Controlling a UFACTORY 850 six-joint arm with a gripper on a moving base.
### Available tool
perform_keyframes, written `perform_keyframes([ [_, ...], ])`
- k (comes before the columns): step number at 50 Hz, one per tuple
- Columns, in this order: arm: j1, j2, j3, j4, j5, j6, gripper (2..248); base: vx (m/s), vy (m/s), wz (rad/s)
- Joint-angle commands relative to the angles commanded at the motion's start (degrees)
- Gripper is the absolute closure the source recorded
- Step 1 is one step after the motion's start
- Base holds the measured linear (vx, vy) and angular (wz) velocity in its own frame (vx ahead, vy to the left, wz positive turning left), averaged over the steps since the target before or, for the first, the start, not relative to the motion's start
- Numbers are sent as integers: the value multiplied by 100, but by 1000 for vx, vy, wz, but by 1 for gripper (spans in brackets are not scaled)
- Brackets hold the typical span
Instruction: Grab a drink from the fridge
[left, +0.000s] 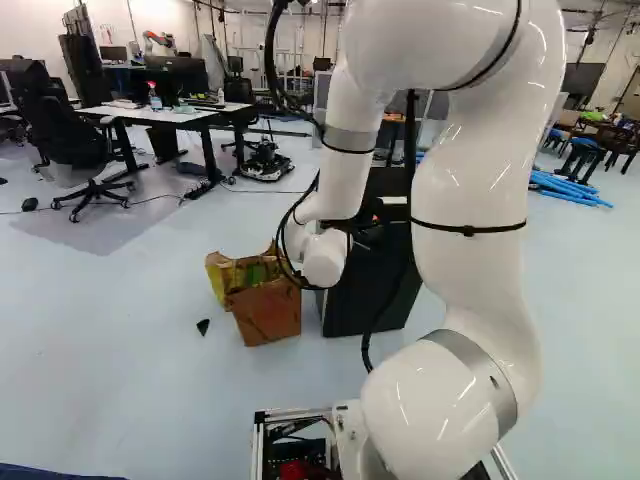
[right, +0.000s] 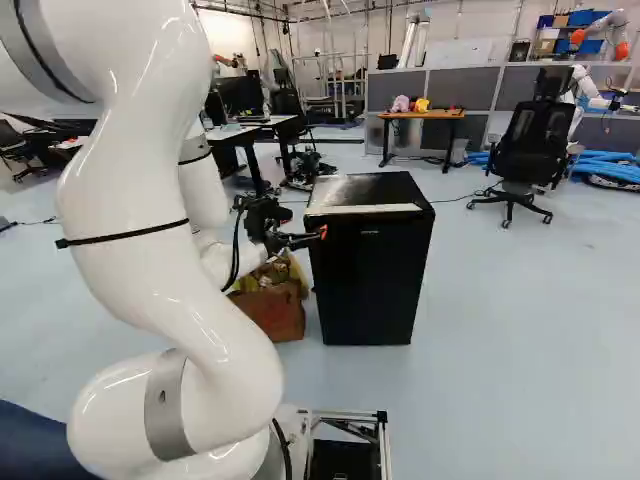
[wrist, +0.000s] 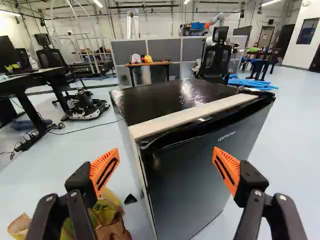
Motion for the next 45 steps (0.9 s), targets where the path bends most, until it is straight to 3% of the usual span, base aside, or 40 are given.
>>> perform_keyframes([
  [29,297,-729,-362,547,377,0,3,0,0,0],
  [45,376,-862,-576,845,464,0,3,0,0,0],
])
